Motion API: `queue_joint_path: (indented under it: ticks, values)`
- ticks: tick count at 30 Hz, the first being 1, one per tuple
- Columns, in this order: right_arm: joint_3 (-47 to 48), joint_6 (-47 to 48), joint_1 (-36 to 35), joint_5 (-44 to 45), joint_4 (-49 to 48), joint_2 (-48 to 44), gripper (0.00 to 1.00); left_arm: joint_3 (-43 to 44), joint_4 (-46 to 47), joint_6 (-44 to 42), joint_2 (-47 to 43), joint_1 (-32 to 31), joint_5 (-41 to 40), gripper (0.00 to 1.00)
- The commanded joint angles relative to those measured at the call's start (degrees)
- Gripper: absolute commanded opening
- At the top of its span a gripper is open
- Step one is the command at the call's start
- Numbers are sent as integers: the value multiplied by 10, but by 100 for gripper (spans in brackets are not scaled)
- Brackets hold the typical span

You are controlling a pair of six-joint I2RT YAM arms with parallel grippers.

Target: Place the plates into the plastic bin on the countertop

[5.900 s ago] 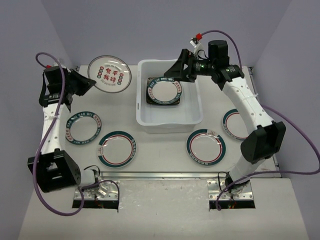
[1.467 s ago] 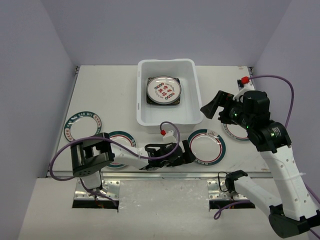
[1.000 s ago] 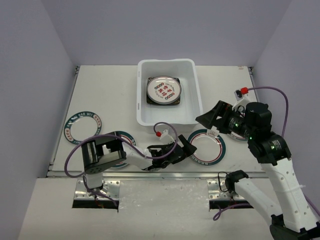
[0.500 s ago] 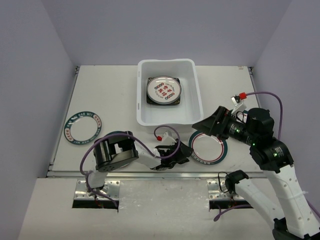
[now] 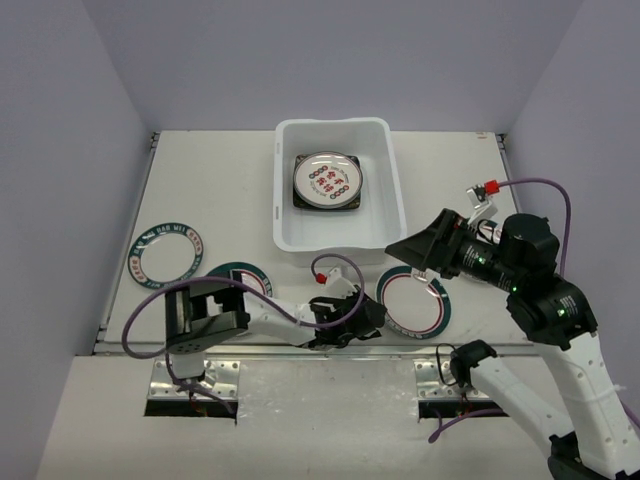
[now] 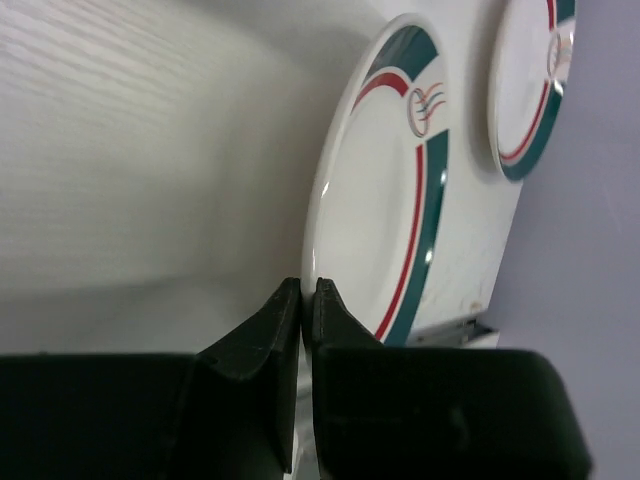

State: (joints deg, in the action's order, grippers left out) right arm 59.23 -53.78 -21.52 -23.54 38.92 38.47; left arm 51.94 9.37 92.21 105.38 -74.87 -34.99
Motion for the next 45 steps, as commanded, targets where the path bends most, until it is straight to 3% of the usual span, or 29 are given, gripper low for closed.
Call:
queue_joint_path:
  ticks: [1, 8, 13, 17, 20, 26, 28, 36, 45]
  values:
    - [68, 10, -2, 31, -11, 15, 99, 11, -21, -116, -115, -37, 26, 0]
    - [194, 23, -2, 46, 7, 61, 99, -10, -63, -181, -285, -72, 14, 0]
    - [277, 48, -2, 92, 38, 107, 99, 55, -232, -217, -366, -50, -58, 0]
    - [288, 59, -2, 120, 46, 128, 99, 65, -284, -247, -423, 57, -27, 0]
    - [285, 69, -2, 145, 46, 136, 99, 85, -318, -278, -442, 202, 36, 0]
    - [254, 65, -2, 175, 45, 142, 99, 163, -314, -363, -355, 445, 187, 0]
    - [228, 65, -2, 177, 32, 137, 99, 187, -293, -391, -309, 478, 202, 0]
    - [157, 90, -2, 198, 20, 127, 99, 308, -257, -475, -119, 557, 292, 0]
    - [124, 99, -2, 234, 35, 106, 99, 411, -252, -494, 37, 593, 389, 0]
